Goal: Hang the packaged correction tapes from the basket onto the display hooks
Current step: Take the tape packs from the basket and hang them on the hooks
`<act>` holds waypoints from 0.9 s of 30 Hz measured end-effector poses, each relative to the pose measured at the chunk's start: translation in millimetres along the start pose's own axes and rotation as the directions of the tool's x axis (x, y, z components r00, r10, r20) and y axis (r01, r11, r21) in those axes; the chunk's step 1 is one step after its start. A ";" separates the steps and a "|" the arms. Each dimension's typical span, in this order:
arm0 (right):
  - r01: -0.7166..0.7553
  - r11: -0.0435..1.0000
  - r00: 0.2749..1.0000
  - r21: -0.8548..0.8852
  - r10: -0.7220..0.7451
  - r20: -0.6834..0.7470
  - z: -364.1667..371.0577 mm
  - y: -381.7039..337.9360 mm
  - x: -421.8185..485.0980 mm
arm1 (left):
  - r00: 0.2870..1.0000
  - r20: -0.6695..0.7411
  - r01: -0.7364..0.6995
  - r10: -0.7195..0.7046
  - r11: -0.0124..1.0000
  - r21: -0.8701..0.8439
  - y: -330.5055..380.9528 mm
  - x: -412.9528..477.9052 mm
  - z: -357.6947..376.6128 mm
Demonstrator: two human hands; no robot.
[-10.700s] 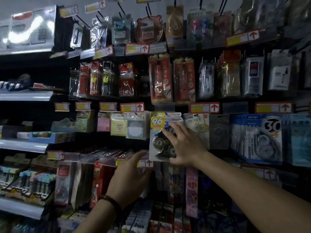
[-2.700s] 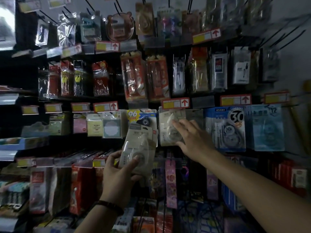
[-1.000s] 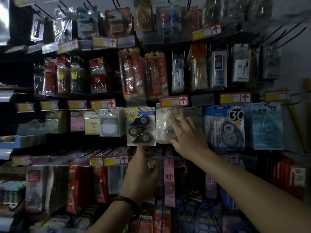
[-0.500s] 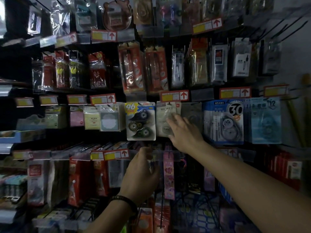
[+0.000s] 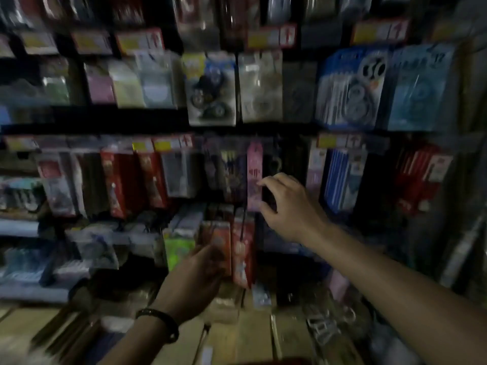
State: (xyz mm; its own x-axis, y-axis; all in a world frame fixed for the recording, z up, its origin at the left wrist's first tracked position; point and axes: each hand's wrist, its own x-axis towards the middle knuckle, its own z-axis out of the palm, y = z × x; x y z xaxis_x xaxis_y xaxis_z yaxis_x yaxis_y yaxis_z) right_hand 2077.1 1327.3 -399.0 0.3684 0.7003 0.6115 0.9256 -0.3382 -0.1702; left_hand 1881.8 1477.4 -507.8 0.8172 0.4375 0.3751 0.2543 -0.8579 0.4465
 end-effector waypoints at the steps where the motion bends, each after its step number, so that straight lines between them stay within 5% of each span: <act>1: -0.006 0.999 0.999 0.031 0.005 0.034 17.2 0.2 -23.2 | 0.999 0.039 0.021 -0.022 0.999 0.025 -10.1 -17.8 17.5; 8: -0.282 0.933 0.908 0.225 0.183 0.378 155.1 10.6 -186.2 | 0.906 0.349 0.230 -0.239 0.971 0.065 -73.1 -126.2 127.4; 16: -0.715 0.693 0.508 0.094 0.422 0.751 313.0 19.0 -357.7 | 0.679 0.649 0.336 -0.343 0.931 0.140 -137.9 -180.0 227.8; 18: -0.815 0.578 0.349 0.031 0.449 0.823 353.5 20.6 -389.3 | 0.624 0.663 0.400 -0.413 0.898 0.183 -155.4 -186.7 246.4; 23: -0.981 0.195 0.093 -0.011 0.520 0.849 421.9 10.6 -425.8 | 0.399 0.798 0.448 -0.451 0.856 0.259 -172.0 -202.0 284.0; 27: -0.964 -0.254 -0.193 -0.081 0.452 0.871 498.4 10.3 -471.7 | 0.391 0.805 0.464 -0.446 0.851 0.246 -175.6 -195.1 295.0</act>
State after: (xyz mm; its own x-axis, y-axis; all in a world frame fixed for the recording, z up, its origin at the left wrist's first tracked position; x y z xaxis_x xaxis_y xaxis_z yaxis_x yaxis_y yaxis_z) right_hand 1956.5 1306.8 -1074.3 0.4237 0.2598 -0.8677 -0.5973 -0.6400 -0.4833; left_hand 1830.3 1463.2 -899.0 0.6224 0.3369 -0.7065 0.7229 -0.5933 0.3540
